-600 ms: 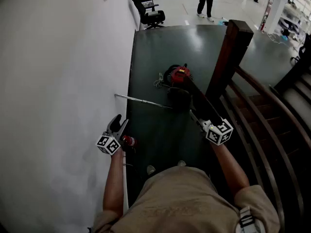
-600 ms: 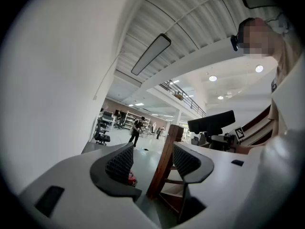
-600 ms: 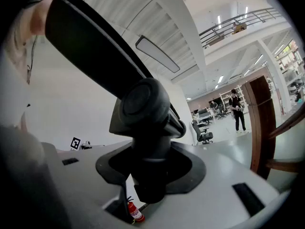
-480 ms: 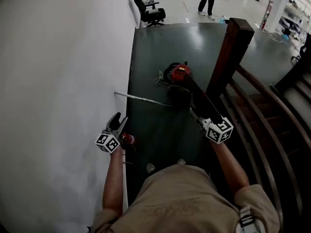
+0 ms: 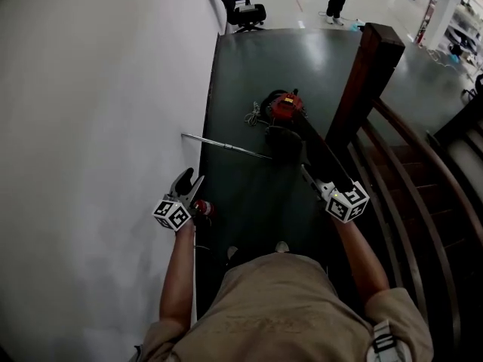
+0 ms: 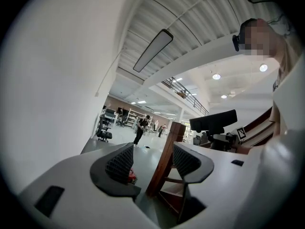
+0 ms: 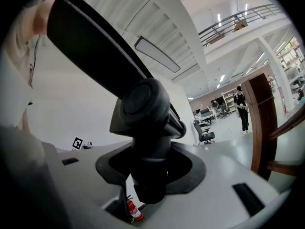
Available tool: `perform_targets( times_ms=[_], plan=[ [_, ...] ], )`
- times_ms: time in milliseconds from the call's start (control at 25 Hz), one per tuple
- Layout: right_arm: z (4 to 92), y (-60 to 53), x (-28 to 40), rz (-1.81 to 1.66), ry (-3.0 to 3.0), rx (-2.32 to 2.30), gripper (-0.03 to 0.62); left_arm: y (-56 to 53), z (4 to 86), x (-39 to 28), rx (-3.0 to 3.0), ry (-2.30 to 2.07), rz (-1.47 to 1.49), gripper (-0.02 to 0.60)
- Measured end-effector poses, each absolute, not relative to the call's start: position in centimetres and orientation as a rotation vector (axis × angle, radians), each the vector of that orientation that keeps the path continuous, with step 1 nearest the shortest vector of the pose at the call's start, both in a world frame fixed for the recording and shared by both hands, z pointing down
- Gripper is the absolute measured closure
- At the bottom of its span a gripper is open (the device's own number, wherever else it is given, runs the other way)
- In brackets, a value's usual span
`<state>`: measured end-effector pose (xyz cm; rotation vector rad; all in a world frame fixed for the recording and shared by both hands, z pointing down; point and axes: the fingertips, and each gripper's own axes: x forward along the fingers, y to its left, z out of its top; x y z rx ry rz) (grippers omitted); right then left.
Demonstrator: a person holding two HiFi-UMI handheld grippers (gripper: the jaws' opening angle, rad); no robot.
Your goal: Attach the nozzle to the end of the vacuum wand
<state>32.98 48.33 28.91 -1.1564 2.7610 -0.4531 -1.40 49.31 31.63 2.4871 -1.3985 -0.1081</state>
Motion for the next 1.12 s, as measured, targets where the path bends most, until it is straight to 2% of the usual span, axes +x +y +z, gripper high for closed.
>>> perform_targets(
  times_ms=[360,600,1120],
  plan=[
    [29.2,45.0,31.0,-0.515,2.709,-1.106,0.422,47.2,33.3,-1.6,2.446,-1.388,-0.080,0.313],
    [30.6,40.3,27.7,-0.548,2.718,-1.104,0.422,43.0,36.2,-5.9,2.386,-1.418,-0.086,0.313],
    [30.6,23.6,17.6,-0.575,2.753,-1.175,0.422,26.2,38.0,-16.5,2.314,-1.423,-0.159,0.313]
  ],
)
